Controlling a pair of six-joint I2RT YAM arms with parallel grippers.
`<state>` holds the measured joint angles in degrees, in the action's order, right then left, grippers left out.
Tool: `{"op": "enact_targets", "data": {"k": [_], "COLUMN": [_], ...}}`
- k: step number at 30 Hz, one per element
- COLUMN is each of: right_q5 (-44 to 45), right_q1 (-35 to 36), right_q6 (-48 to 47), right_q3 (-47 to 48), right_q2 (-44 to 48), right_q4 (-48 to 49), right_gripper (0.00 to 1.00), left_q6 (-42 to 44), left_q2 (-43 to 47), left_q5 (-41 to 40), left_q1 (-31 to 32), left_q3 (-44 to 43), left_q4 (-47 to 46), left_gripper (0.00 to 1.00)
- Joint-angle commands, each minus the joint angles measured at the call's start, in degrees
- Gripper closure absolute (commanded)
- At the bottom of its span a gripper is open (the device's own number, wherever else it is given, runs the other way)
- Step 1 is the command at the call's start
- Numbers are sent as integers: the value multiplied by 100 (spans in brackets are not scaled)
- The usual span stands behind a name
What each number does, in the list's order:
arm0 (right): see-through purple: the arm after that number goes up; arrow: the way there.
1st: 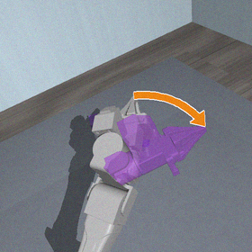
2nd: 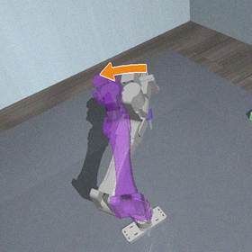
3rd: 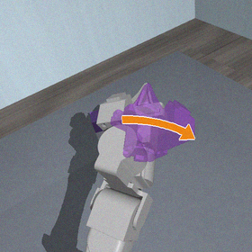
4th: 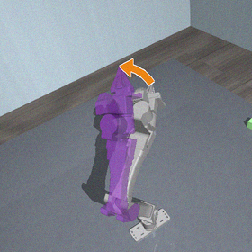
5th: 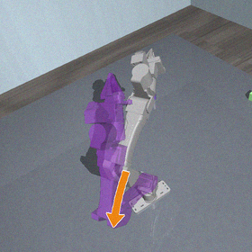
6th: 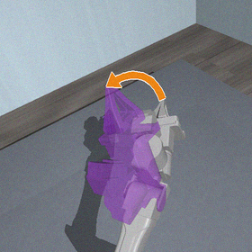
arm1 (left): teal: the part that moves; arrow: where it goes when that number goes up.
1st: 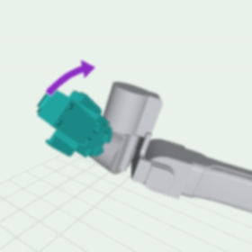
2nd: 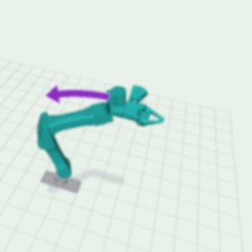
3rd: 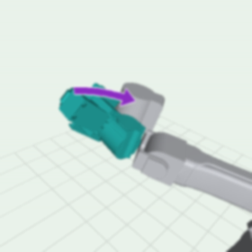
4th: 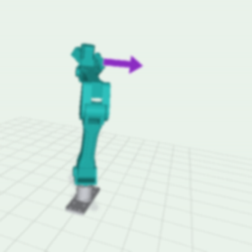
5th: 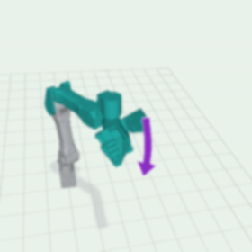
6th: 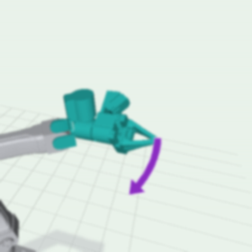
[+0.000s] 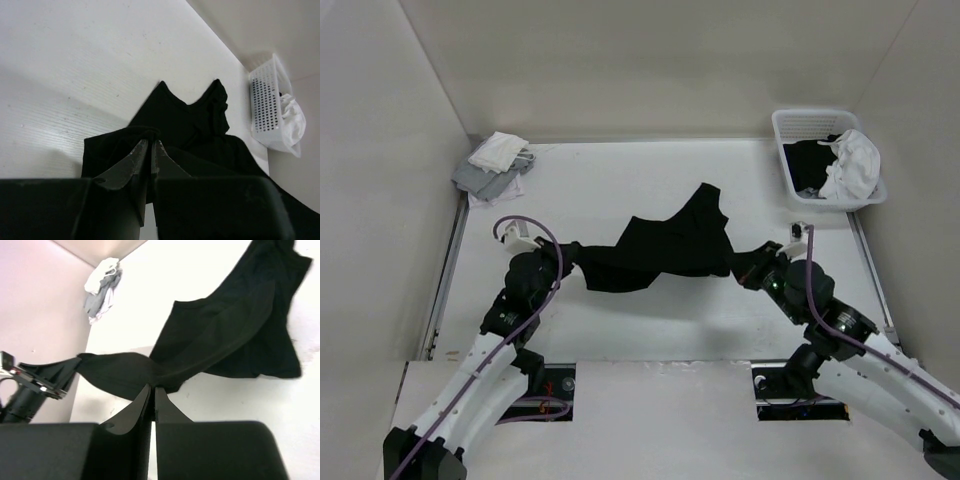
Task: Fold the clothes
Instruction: Flatten the tank top out
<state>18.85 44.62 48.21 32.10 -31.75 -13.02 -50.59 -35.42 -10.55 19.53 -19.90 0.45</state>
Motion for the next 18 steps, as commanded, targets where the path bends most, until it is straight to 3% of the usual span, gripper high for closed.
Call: {"op": "enact_targets", "data": {"k": [1, 5, 9, 12, 18], "right_q5": [469, 1119, 1577, 1692, 1911], "right_q1": [243, 674, 1201, 1465, 1949], "right_q6": [-293, -654, -778, -463, 1092], "right_q3": [629, 1447, 1677, 1371, 290], "right_q2": [177, 283, 292, 274, 818], "right_q4": [-816, -1150, -1221, -1466, -2651], "right_gripper": [95, 96, 96, 96, 97], "left_q6": [5, 154, 286, 313, 181], "left_q2": [272, 413, 448, 299, 729], "left_q5": [-193, -360, -439, -448, -799], "left_q1": [134, 380, 714, 925, 864], "left_q3": [-645, -1155, -1157, -876, -173], "left_q4": [-1, 271, 491, 789, 1422], "left_gripper": [98, 98, 95, 87, 67]}}
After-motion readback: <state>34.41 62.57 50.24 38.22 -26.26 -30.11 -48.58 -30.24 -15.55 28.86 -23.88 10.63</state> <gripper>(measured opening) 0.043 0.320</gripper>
